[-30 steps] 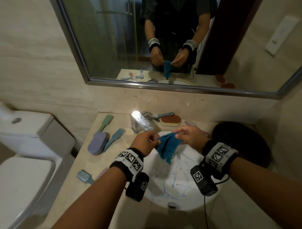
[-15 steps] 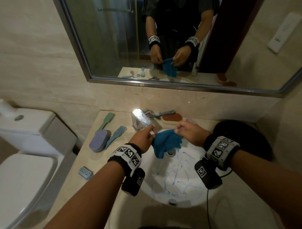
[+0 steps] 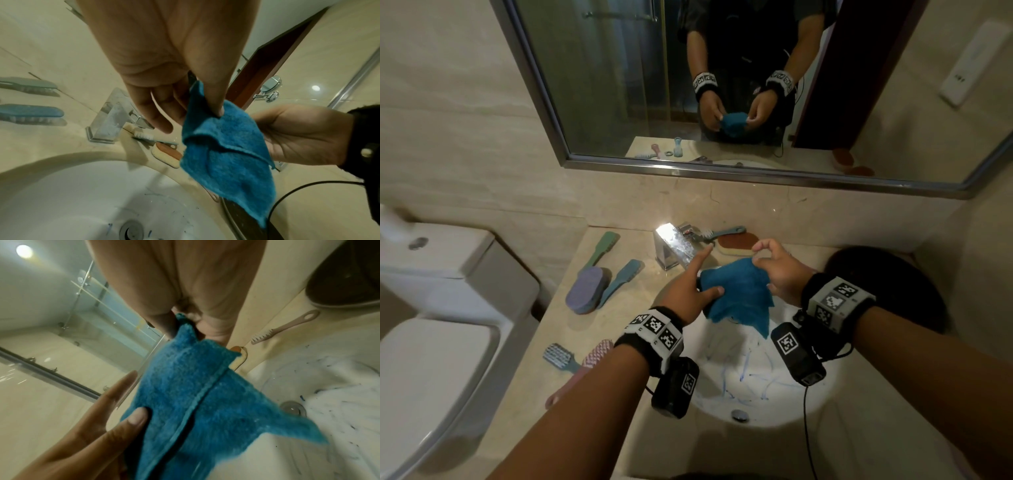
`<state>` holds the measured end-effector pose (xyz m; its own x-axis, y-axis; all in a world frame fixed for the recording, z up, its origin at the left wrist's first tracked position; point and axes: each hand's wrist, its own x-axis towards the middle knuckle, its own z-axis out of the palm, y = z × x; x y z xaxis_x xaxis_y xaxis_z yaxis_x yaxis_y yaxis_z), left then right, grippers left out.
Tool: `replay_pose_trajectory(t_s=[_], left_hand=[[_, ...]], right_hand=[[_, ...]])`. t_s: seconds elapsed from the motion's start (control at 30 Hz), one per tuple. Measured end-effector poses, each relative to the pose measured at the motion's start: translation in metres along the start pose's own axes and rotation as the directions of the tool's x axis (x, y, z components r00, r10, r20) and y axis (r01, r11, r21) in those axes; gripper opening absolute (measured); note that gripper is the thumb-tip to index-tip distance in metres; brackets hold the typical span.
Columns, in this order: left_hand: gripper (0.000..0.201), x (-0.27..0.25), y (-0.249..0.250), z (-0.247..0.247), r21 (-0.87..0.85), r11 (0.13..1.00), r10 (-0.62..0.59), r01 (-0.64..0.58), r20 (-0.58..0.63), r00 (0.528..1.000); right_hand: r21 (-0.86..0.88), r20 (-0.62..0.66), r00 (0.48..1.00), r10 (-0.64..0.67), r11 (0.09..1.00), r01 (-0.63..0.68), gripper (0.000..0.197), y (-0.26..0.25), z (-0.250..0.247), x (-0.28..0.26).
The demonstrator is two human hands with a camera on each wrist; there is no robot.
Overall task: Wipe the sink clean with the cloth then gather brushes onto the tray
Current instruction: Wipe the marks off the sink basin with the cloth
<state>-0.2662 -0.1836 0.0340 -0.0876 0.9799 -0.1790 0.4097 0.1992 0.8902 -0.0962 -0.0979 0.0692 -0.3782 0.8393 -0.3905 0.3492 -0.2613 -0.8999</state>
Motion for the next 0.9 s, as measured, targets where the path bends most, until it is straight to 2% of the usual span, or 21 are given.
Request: replay_pose_trajectory(t_s=[0.07,0.13,0.17,0.2,0.27,0.33,0.37,0.43,0.5,0.6,0.73,0.8,0.9], left_hand=[[0.054,0.001,0.001,-0.002,0.016,1.0,0.02,-0.02,-0.004,1.0],[0.039,0.001,0.004,-0.003,0.0,1.0,0.022,-0.022,-0.013,1.0],[0.038,0.001,0.004,-0.003,-0.009,1.0,0.017,-0.017,0.006,1.0],[0.044,0.001,0.005,-0.003,0.0,1.0,0.001,-0.001,0.026,1.0],[0.059,0.002,0.005,-0.004,0.054,0.998,-0.036,0.033,0.055,0.998],[0.051,0.002,0.005,-0.003,0.151,0.988,-0.041,0.035,0.038,0.998],[0.04,0.003,0.005,-0.003,0.21,0.977,-0.024,0.02,0.016,1.0],[0.023,0.002,0.005,-0.003,0.307,0.952,0.006,0.008,-0.042,0.999],[0.018,0.0,0.004,-0.003,0.379,0.925,0.021,0.008,-0.073,0.997],[0.01,-0.003,0.005,-0.004,0.343,0.939,-0.021,0.037,-0.049,0.999],[0.016,-0.01,0.004,0.0,0.114,0.989,-0.092,0.098,-0.057,0.994],[0.018,-0.014,0.001,0.003,0.024,0.992,-0.12,0.121,-0.06,0.991],[0.015,-0.016,-0.005,0.007,-0.015,0.987,-0.163,0.162,-0.075,0.984]], right_hand=[[0.067,-0.035,0.999,0.007,0.998,-0.005,0.029,0.003,-0.003,0.002],[0.143,0.047,0.999,0.021,0.989,-0.028,0.027,0.003,-0.005,-0.002],[0.15,0.121,0.992,0.032,0.987,-0.05,0.024,0.001,-0.006,-0.005],[0.102,0.182,0.983,0.033,0.993,-0.052,0.025,0.001,-0.007,-0.008],[-0.199,0.232,0.972,0.027,0.98,0.02,0.036,0.002,-0.009,-0.009],[-0.568,0.169,0.984,-0.052,0.811,0.141,0.041,0.004,-0.009,-0.006],[-0.665,0.157,0.981,-0.111,0.722,0.188,0.036,0.006,-0.008,-0.003],[-0.714,0.171,0.968,-0.182,0.654,0.249,0.019,0.009,-0.005,-0.002],[-0.718,0.193,0.957,-0.219,0.633,0.289,0.013,0.012,-0.003,-0.001],[-0.691,0.135,0.961,-0.241,0.672,0.266,0.018,0.016,0.0,-0.003],[-0.587,0.036,0.972,-0.234,0.782,0.21,0.012,0.02,0.004,-0.008],[-0.53,-0.026,0.972,-0.235,0.828,0.186,0.017,0.024,0.007,-0.009],[-0.472,0.019,0.971,-0.238,0.854,0.219,0.021,0.026,0.016,-0.013]])
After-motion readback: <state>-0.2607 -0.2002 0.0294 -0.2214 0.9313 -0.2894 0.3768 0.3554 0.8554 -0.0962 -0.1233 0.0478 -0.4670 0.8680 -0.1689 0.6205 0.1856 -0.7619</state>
